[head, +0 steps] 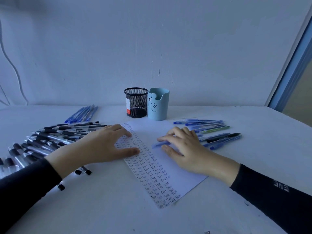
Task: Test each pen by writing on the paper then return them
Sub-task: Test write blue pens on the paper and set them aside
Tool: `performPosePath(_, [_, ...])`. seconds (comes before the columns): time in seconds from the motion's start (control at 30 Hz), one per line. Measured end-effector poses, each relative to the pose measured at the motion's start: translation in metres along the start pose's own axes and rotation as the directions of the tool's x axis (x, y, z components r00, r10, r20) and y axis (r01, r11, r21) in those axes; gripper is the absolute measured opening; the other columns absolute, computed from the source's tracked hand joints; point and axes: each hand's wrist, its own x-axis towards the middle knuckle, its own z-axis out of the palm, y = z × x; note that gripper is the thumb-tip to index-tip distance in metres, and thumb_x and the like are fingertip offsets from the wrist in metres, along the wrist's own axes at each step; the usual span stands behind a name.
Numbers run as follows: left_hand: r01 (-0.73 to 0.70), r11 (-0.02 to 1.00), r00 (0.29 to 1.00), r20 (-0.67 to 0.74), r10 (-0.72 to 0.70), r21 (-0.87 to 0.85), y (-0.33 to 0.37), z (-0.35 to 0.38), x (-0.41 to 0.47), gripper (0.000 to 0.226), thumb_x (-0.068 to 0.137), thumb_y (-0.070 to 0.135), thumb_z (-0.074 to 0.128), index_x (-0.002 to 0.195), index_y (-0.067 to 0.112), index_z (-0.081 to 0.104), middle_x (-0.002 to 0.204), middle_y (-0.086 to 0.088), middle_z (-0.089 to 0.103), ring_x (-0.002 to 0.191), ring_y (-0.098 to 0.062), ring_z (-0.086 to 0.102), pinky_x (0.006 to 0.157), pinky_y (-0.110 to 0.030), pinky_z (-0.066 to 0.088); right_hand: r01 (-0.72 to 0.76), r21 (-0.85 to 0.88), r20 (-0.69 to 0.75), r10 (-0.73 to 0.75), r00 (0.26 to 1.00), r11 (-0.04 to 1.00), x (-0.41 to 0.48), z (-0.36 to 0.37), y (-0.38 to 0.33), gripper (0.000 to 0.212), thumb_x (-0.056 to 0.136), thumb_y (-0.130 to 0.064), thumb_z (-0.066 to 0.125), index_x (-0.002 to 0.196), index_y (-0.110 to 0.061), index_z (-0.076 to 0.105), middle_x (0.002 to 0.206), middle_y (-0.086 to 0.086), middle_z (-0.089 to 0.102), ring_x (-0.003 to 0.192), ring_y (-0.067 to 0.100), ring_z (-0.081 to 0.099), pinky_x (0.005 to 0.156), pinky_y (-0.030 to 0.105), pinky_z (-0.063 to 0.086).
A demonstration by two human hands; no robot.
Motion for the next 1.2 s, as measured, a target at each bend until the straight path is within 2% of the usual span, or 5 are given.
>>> performPosePath(0.23, [-0.009,1.0,1.0,-0.009,0.009,0.001,-0.004,0.003,0.003,0.097,0.056,0.101,0.024,0.131,0.045,0.045,0.131,0.026,0.042,0.109,0.001,0.046,0.093,-0.028,0.046,-0.062,0.222,-0.075,0.081,0.994,0.973,0.01,-0.003,0.022,0.051,0.091,-0.036,0.039,0.135,-0.019,0.058,0.133,0.006,0.05,0.125,0.025,0.04,0.11,0.038,0.028])
performPosePath(0.47, [-0.108,0.99,0.987,-0.13,0.096,-0.093,0.011,0.006,0.008,0.081,0.067,0.093,0.027,0.12,0.041,0.059,0.125,0.025,0.052,0.115,0.001,0.044,0.101,-0.028,0.038,-0.305,-0.097,-0.212,0.28,0.936,0.947,0.006,-0.048,0.088,0.011,0.09,-0.038,0.068,0.096,-0.042,0.075,0.126,-0.014,0.049,0.125,0.017,0.031,0.086,0.022,0.01])
performPosePath(0.9, [-0.115,0.915,0.97,-0.244,0.018,-0.388,0.047,0.004,0.021,0.025,0.079,0.051,0.07,0.089,0.029,0.073,0.089,0.012,0.067,0.081,-0.001,0.061,0.075,-0.021,0.052,-0.119,-0.287,-0.244,0.047,0.969,0.95,0.005,-0.035,0.095,0.009,0.088,-0.034,0.069,0.09,-0.033,0.077,0.114,-0.007,0.065,0.116,0.028,0.048,0.09,0.027,0.014])
performPosePath(1.07, [-0.034,0.234,0.943,-0.109,-0.315,-0.972,0.012,-0.034,0.029,0.013,0.091,0.014,0.061,0.098,0.004,0.065,0.098,-0.016,0.071,0.085,-0.016,0.071,0.075,-0.02,0.057,-0.034,-0.045,-0.28,0.02,0.96,0.998,0.009,-0.037,0.072,0.018,0.1,-0.032,0.042,0.107,-0.027,0.058,0.088,-0.007,0.066,0.09,0.02,0.055,0.086,0.027,0.026])
performPosePath(1.2, [-0.175,0.136,0.775,-0.221,-0.592,-0.975,-0.037,-0.058,0.047,0.014,0.094,0.011,0.061,0.106,0.006,0.056,0.093,-0.014,0.067,0.067,-0.009,0.07,0.062,-0.019,0.057,0.035,-0.065,-0.256,-0.05,0.965,0.997,0.008,-0.032,0.05,0.015,0.103,-0.038,0.03,0.109,-0.04,0.043,0.086,-0.01,0.063,0.08,0.009,0.054,0.098,0.032,0.027])
